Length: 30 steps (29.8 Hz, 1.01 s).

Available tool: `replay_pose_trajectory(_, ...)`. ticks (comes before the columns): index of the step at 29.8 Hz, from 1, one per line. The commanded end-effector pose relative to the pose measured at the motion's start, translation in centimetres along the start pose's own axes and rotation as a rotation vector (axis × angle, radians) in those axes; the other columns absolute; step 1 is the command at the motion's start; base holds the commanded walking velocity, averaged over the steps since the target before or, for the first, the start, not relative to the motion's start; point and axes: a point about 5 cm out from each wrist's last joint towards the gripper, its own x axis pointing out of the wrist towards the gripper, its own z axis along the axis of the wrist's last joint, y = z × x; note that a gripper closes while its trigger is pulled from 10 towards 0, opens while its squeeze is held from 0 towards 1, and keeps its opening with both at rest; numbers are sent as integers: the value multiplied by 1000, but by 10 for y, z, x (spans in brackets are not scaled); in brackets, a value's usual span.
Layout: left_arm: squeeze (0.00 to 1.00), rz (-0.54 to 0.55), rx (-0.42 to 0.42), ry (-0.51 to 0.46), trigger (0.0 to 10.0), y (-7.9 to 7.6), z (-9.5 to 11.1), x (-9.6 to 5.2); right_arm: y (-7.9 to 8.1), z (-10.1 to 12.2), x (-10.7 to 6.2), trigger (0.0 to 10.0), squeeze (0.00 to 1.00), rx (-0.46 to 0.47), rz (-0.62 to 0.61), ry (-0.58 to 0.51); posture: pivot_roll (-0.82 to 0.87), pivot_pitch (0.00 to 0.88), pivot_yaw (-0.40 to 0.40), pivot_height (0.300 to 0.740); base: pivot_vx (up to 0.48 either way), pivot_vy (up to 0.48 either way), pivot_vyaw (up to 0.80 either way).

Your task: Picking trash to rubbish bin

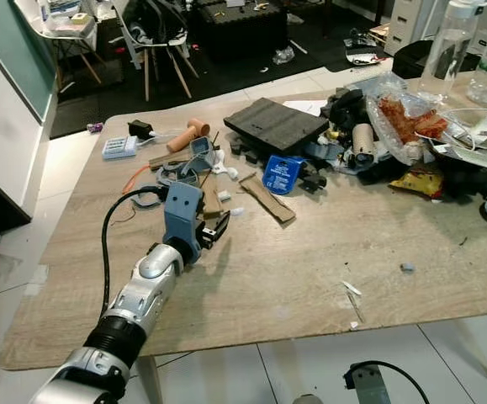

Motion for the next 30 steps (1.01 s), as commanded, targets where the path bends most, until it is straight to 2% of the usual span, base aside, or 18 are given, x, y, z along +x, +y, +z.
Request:
replay_pose_trajectory(1,0,29,-30,26,10000,-2,-3,3,5,-7,-1,10000,0,-3,15,18,-109,61,124,740,0,0,0)
replay_pose_trajectory(4,0,41,-14,18,10000,-3,-2,4,5,-8,-1,10000,0,-3,15,21,-112,66,125,740,0,0,0)
replay_pose_trajectory(5,0,42,38,4,10000,-5,1,6,5,-11,-1,10000,0,-4,14,26,-116,71,127,740,0,0,0)
replay_pose_trajectory(8,0,40,84,-11,10000,-7,4,7,5,-13,-1,10000,0,-5,14,29,-120,77,128,740,0,0,0)
replay_pose_trajectory(9,0,20,158,-28,10000,-11,7,8,4,-16,-1,10000,0,-6,13,34,-124,82,130,740,0,0,0)
replay_pose_trajectory(11,0,20,158,-28,10000,-11,7,8,4,-16,-1,10000,0,-6,13,34,-124,82,130,740,0,0,0)
replay_pose_trajectory(12,0,-3,228,-41,10000,-14,9,9,4,-18,-2,10000,0,-7,12,39,-127,84,131,740,0,0,0)
replay_pose_trajectory(13,0,-3,228,-41,10000,-14,9,9,4,-18,-2,10000,0,-7,12,39,-127,84,131,740,0,0,0)
replay_pose_trajectory(16,0,-117,461,-101,10000,-28,9,5,3,-25,-2,10000,0,-4,9,53,-131,87,134,740,0,0,0)
replay_pose_trajectory(20,0,-167,525,-123,10000,-33,7,2,3,-25,-2,10000,0,-3,9,55,-130,88,135,740,0,0,0)
replay_pose_trajectory(22,0,-198,643,-124,10000,-34,2,-1,3,-24,-2,10000,0,-2,11,53,-127,88,135,740,0,0,0)
replay_pose_trajectory(23,0,-198,643,-124,10000,-34,2,-1,3,-24,-2,10000,0,-2,11,53,-127,88,135,740,0,0,0)
replay_pose_trajectory(26,0,-161,852,-129,10000,-28,-2,-3,4,-22,-2,10000,0,-4,14,46,-123,89,132,740,0,0,0)
replay_pose_trajectory(30,0,-84,1022,-118,10000,-18,-4,-2,4,-20,-2,10000,0,-9,15,43,-123,88,130,740,0,0,0)
